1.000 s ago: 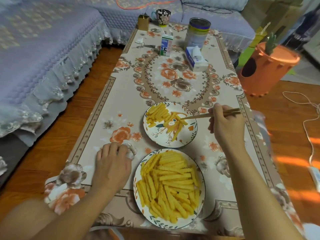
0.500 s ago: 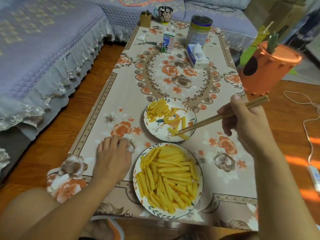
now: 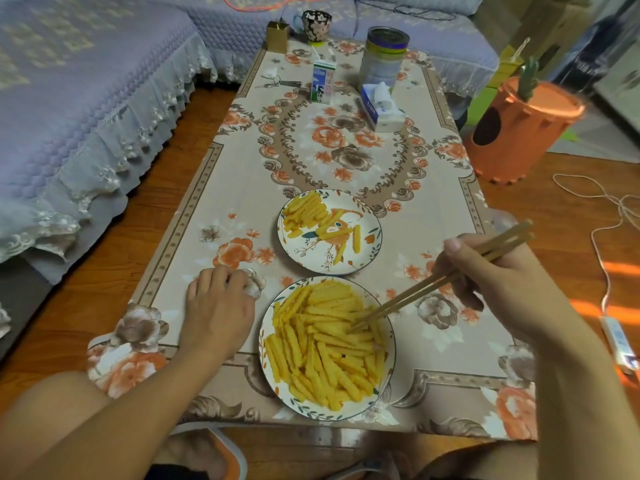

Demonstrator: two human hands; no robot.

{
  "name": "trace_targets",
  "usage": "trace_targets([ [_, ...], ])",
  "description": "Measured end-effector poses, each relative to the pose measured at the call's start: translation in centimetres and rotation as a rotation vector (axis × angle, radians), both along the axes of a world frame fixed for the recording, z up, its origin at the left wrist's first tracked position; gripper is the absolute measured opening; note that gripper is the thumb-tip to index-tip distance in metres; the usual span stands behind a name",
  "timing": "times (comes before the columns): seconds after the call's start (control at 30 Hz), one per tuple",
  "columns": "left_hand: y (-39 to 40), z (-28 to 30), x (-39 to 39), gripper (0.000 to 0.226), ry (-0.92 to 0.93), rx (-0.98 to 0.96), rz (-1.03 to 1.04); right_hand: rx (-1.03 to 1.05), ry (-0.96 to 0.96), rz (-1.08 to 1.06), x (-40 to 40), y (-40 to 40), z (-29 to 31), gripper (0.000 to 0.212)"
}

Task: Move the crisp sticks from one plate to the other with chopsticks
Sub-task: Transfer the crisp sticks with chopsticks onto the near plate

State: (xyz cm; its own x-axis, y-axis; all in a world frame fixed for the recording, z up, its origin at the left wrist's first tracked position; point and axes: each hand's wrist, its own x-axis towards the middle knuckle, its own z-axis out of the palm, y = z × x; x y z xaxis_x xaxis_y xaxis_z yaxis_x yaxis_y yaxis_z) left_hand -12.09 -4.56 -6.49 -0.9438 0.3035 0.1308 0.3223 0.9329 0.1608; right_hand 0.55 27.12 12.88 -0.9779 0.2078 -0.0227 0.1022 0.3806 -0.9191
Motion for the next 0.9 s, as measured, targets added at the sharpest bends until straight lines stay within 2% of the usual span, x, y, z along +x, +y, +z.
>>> trace_targets([
  [0.13,-0.1,-0.2,-0.1,0.028,0.0,0.003,0.0,-0.075,0.07,-0.183,-0.9,1.0,0.1,0.041],
  [0.2,0.0,0.0,0.0,0.034,-0.002,0.005,-0.003,-0.039,0.081,-0.248,-1.6,1.0,0.0,0.041],
  [0.27,0.0,0.0,-0.1,0.035,-0.002,0.002,-0.005,-0.014,0.068,-0.193,-2.2,0.6,0.0,0.042],
  [0.37,0.0,0.0,-0.2,0.036,-0.005,0.003,-0.001,-0.041,-0.003,0.017,-2.5,-0.5,0.3,0.043],
  [0.47,0.0,-0.1,-0.2,0.036,-0.003,0.005,0.001,0.06,-0.105,0.114,-2.3,-1.4,0.4,0.045],
  [0.63,-0.1,-0.2,-0.2,0.034,0.0,0.021,-0.001,0.084,-0.136,0.112,-2.1,-1.9,0.0,0.047],
  [0.8,0.0,-0.2,-0.1,0.034,-0.001,0.025,-0.001,0.01,-0.085,0.066,-1.5,-1.0,0.3,0.046],
  [0.9,-0.1,-0.3,-0.1,0.033,-0.003,0.017,0.001,0.067,-0.082,0.054,-1.3,-0.3,0.6,0.046],
])
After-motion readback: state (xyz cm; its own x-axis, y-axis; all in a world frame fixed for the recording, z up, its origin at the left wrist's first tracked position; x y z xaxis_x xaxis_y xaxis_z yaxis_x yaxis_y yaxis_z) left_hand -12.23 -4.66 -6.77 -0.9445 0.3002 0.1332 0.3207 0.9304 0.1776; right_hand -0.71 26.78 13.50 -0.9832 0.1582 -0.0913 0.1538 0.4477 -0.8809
